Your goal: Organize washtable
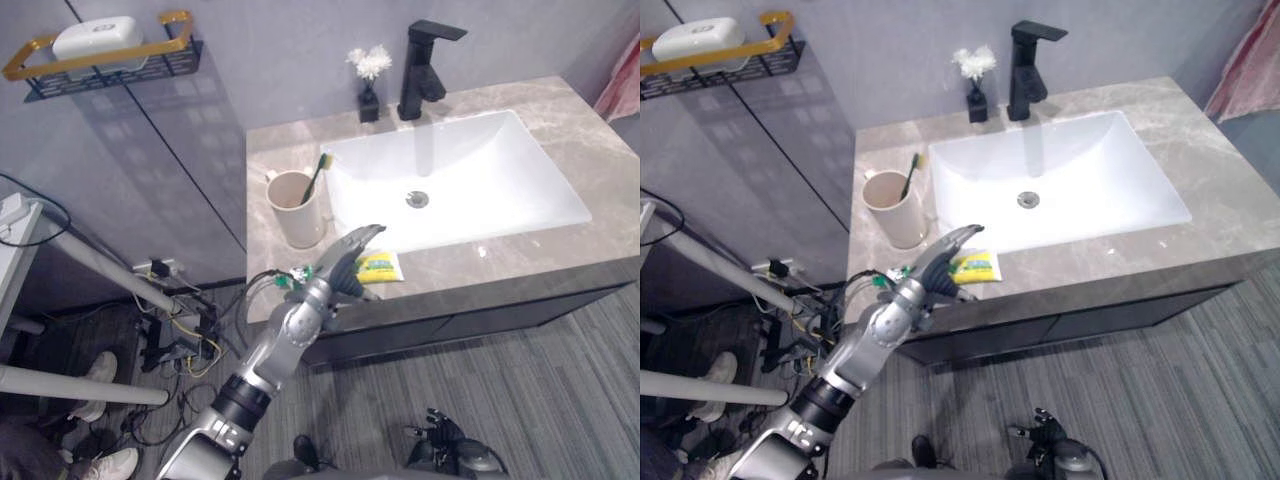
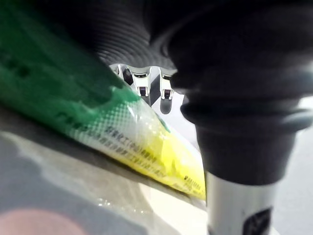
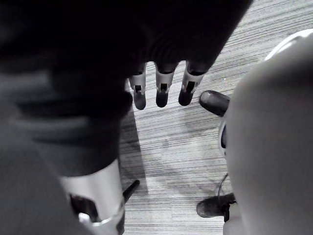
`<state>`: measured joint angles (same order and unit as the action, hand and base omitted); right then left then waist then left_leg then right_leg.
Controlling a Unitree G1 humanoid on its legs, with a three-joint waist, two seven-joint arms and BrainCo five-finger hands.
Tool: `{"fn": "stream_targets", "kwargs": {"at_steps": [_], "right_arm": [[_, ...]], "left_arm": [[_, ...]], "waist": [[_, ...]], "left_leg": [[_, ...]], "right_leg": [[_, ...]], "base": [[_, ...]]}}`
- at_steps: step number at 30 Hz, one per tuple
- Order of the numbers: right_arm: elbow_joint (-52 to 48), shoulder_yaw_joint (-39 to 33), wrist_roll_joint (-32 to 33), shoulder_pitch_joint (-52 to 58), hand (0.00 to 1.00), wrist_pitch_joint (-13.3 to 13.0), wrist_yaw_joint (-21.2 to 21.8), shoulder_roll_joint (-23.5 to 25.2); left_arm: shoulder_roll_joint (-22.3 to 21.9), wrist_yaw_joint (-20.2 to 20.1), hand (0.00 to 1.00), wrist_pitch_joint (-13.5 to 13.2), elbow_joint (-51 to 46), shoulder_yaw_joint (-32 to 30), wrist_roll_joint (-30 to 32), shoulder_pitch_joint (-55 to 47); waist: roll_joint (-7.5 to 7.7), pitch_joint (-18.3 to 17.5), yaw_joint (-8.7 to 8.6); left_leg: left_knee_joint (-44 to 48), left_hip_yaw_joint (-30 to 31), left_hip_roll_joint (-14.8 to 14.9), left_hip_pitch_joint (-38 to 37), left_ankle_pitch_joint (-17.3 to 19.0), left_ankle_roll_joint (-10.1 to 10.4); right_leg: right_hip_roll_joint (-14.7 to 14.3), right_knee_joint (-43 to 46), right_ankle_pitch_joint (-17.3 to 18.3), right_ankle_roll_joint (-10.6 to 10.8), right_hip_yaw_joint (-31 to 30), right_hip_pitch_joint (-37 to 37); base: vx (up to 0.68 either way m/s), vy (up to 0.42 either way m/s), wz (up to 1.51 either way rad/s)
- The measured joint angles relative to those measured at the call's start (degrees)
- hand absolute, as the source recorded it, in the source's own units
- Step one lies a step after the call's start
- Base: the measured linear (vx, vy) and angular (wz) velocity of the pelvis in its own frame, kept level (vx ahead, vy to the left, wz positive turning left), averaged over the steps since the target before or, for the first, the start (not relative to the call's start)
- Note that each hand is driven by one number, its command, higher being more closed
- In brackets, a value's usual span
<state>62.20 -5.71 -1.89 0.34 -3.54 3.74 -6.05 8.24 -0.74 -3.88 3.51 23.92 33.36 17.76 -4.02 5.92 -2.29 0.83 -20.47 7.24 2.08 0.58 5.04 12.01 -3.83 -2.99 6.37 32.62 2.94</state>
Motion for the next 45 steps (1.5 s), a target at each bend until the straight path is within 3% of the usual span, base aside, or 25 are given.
{"fn": "stream_targets", "kwargs": {"at_steps": [9, 15, 19, 45], "right_arm": [[0.9, 0.0, 0.0, 0.0, 0.0, -0.4, 0.1, -0.2], [1.7, 0.1, 0.1, -0.4, 0.0, -0.6, 0.2, -1.1], [1.7, 0.1, 0.1, -0.4, 0.0, -0.6, 0.3, -1.2], [1.4, 1.3, 0.3, -0.4, 0.0, -1.4, 0.3, -1.5]], "left_arm": [[0.5, -0.3, 0.0, -0.5, -13.1, -0.9, 0.0, -3.4], [1.1, -0.3, 0.0, -1.7, -19.2, -2.0, 0.1, -6.3], [1.7, -0.5, 0.0, -1.8, -19.4, -2.0, 1.3, -8.3], [2.2, -1.5, 0.0, -1.4, -16.1, -2.0, 5.7, -10.2]], "waist": [[-0.77, 0.4, 1.0], [-2.23, 0.6, 1.68], [-2.81, 0.6, 1.7], [-2.85, 0.6, 1.57]], "left_leg": [[0.7, 0.9, -0.4, 0.4, 0.0, 0.0], [1.3, 1.6, -0.4, 1.1, -0.2, -0.3], [1.3, 1.6, -0.4, 1.2, -0.5, -0.7], [-0.6, -0.3, -0.3, 1.2, -1.8, -1.2]], "right_leg": [[0.9, 1.8, 0.0, 0.0, 1.4, -0.2], [1.0, 1.8, 0.1, 0.0, 2.0, -0.2], [1.0, 1.8, 0.2, 0.2, 2.0, -0.3], [0.9, 2.4, -0.1, 0.1, 0.0, -2.7]], "base": [[-0.01, 0.011, 0.05], [-0.04, -0.002, 0.05], [-0.05, -0.006, 0.0], [-0.01, -0.002, -0.03]]}}
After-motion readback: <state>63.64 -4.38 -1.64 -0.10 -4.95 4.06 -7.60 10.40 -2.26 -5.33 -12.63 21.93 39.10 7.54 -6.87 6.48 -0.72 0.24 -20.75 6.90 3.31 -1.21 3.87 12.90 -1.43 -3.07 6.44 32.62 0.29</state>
